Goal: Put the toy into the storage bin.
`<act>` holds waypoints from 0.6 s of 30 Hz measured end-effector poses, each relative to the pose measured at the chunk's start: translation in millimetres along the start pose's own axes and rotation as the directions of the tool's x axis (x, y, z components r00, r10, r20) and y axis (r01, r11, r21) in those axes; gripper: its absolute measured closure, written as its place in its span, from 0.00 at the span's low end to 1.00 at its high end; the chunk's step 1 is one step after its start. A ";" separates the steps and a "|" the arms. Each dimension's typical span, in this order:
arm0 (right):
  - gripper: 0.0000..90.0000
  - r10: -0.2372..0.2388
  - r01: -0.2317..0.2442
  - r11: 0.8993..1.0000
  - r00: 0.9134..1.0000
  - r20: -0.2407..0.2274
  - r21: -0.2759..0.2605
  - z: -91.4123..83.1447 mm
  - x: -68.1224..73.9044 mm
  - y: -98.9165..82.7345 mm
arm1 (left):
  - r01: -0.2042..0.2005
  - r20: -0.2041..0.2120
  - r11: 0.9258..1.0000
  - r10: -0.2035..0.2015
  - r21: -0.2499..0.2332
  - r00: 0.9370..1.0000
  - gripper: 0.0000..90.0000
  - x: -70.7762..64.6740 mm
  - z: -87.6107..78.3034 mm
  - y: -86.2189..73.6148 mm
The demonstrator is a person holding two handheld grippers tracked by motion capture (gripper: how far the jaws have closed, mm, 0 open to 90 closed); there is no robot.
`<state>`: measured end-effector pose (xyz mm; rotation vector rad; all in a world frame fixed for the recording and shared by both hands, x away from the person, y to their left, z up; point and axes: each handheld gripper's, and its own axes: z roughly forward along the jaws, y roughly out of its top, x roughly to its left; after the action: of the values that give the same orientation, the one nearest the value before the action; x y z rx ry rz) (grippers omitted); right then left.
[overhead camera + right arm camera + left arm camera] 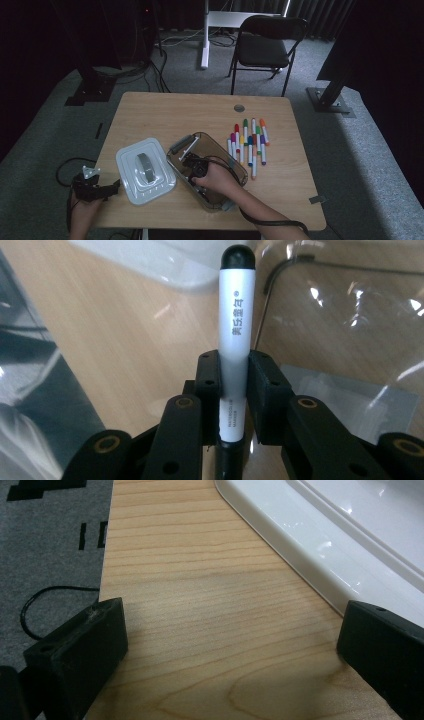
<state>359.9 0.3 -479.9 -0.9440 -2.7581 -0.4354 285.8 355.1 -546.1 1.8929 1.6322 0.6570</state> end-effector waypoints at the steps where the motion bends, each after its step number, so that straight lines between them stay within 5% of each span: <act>1: 0.85 0.005 -0.005 1.000 1.000 -0.003 0.005 1.2 0.2 0.0 | 0.000 0.000 1.000 0.000 0.000 1.000 0.01 0.0 0.0 0.0; 11: 0.80 -0.009 0.009 1.000 1.000 0.000 0.003 -0.9 -1.9 -4.9 | 0.002 -0.002 1.000 -0.002 0.000 1.000 0.01 -0.3 -0.2 -0.2; 18: 0.72 -0.030 0.032 0.992 0.999 0.019 -0.122 -26.1 -5.5 -16.5 | 0.002 -0.002 1.000 -0.002 0.000 1.000 0.01 -0.3 -0.2 -0.2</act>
<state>356.2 -24.0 -460.5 -0.9373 -2.7923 -0.6110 285.4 354.8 -546.1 1.8907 1.6352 0.6577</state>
